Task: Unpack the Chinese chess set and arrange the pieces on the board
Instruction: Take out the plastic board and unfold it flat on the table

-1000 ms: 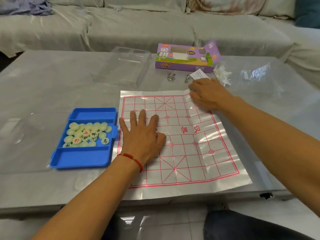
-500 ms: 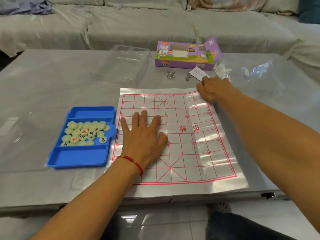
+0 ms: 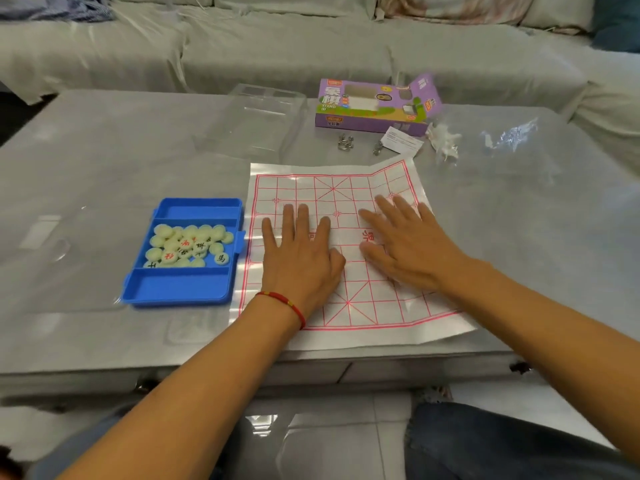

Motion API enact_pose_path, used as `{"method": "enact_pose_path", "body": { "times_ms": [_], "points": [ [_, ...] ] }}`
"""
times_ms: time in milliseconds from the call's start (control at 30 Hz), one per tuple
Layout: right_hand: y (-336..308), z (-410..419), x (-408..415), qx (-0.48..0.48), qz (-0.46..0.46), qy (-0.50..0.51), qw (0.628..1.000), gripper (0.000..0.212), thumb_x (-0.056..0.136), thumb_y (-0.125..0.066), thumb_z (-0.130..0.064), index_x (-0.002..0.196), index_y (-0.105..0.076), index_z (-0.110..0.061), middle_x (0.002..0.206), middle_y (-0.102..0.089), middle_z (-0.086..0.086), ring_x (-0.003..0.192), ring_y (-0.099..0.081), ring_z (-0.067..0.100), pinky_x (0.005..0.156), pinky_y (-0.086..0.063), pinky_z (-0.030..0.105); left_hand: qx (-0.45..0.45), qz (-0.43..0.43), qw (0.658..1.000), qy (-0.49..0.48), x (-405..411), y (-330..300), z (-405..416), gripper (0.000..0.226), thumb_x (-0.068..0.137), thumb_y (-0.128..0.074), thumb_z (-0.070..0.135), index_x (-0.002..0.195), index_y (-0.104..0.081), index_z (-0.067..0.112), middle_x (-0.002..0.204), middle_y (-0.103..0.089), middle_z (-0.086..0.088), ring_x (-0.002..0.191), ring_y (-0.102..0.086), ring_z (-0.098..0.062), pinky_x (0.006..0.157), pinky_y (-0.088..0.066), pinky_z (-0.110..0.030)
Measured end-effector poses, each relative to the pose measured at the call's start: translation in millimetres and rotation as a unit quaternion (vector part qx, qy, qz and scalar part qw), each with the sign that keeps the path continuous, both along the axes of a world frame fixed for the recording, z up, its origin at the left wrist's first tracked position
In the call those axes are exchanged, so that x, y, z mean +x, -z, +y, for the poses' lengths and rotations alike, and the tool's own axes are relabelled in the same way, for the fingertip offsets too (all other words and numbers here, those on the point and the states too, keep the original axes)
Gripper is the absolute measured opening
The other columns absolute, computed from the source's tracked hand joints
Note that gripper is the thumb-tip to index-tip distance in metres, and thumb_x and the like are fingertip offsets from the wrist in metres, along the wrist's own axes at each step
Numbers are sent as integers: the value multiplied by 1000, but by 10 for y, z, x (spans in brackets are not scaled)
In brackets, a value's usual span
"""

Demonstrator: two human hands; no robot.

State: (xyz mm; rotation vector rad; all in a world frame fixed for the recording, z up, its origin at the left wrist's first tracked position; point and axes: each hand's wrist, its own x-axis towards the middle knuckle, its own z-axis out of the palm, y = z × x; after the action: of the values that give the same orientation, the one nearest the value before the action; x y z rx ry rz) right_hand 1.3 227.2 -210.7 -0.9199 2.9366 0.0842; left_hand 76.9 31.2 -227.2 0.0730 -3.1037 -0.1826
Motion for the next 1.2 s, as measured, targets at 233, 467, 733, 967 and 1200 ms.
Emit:
{"method": "enact_pose_path", "body": {
  "times_ms": [233, 467, 733, 967, 1200],
  "points": [
    [302, 140, 63, -48, -45, 59, 996, 79, 88, 1, -75, 156, 13, -35, 164, 21, -6, 150, 20, 22, 120, 10, 55, 1, -23, 1000, 9, 69, 194, -58, 65, 100, -9, 58, 157, 6, 31, 165, 14, -6, 151, 15, -32, 120, 4, -58],
    [150, 69, -9, -31, -13, 53, 998, 77, 92, -3, -73, 157, 11, -32, 164, 19, -3, 151, 19, 21, 119, 15, 53, 17, -43, 999, 11, 63, 134, -58, 65, 100, -13, 58, 157, 4, 32, 165, 13, -5, 151, 15, -31, 120, 5, -57],
    [316, -112, -376, -41, -35, 119, 991, 73, 95, -6, -68, 157, 6, -32, 165, 14, 0, 152, 14, 24, 122, 6, 52, 32, -15, 999, -2, -25, 38, -85, 61, 95, -34, 57, 150, -22, 33, 160, -16, -7, 148, -12, -31, 119, -13, -58],
    [127, -67, -415, -67, -33, 120, 990, 70, 98, -9, -64, 158, -2, -28, 166, 11, 0, 152, 15, 22, 117, 18, 57, 40, 21, 999, -4, 15, 106, -85, 67, 89, -27, 61, 149, -24, 31, 157, -20, -7, 146, -17, -29, 118, -16, -57],
    [-120, -48, -16, -73, -13, 68, 995, 66, 100, -12, -62, 158, -9, -31, 166, 7, -2, 153, 10, 21, 118, 11, 55, 182, 113, 976, -29, 107, -66, -92, 55, 94, -53, 31, 145, -40, 13, 148, -41, -10, 139, -32, -27, 116, -31, -44]
  ]
}}
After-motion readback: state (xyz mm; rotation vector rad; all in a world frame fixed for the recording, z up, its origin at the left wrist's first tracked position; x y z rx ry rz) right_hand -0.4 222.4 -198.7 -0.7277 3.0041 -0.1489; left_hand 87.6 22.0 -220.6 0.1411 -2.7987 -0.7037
